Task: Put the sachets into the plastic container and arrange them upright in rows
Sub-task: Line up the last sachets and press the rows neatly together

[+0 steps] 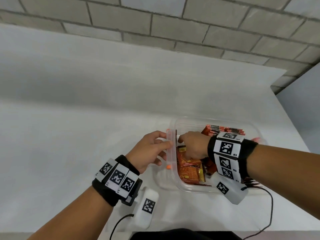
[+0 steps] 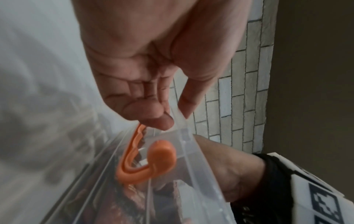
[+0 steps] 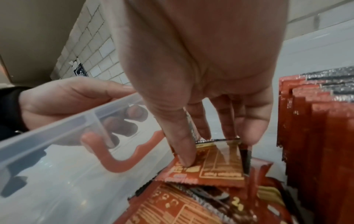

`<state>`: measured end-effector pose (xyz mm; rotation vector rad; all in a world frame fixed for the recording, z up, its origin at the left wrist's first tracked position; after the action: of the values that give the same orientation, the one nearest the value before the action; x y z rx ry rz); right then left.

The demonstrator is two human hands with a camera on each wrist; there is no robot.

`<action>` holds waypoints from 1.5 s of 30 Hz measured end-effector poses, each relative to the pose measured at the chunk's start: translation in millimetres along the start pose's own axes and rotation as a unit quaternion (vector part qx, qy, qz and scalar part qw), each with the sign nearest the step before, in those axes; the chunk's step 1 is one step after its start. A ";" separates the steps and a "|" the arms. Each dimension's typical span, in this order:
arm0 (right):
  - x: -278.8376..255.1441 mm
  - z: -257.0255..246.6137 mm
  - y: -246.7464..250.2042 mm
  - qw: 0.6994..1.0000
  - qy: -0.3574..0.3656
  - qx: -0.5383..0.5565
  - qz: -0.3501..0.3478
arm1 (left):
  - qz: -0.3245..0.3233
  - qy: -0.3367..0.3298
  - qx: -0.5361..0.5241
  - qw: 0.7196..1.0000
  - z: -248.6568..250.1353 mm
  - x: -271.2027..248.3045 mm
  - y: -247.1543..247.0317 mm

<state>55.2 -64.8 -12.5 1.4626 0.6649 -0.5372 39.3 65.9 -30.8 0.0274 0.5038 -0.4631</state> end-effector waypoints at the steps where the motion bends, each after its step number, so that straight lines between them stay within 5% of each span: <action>1: -0.3 -0.1 -2.4 1.000 0.003 -0.007 -0.006 | -0.002 -0.001 -0.001 1.000 -0.2 0.5 0.3; 20: -29.8 10.7 -3.2 0.989 0.069 0.101 -0.083 | -0.004 -0.014 -0.052 0.999 -1.2 -2.6 -2.8; 32: -33.9 1.1 -5.5 0.992 0.103 0.057 -0.033 | 0.011 -0.014 -0.043 0.999 -2.6 -2.9 -3.4; 45: -33.9 -7.9 -16.9 0.989 0.088 -0.040 -0.113 | 0.011 -0.019 -0.049 0.999 -3.9 -3.4 -4.4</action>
<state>18.6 -60.0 -1.0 1.3777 0.9898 -0.5527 33.0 64.0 -32.2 -0.0707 0.4881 -0.4155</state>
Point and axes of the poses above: each hand's wrist, its own x-axis towards the middle knuckle, its own y-axis out of the back of the hand, z = x × y, the point moved 5 cm from there along x, towards the middle knuckle, and after that the axes turned 6 degrees about x, right-handed, at the moved point
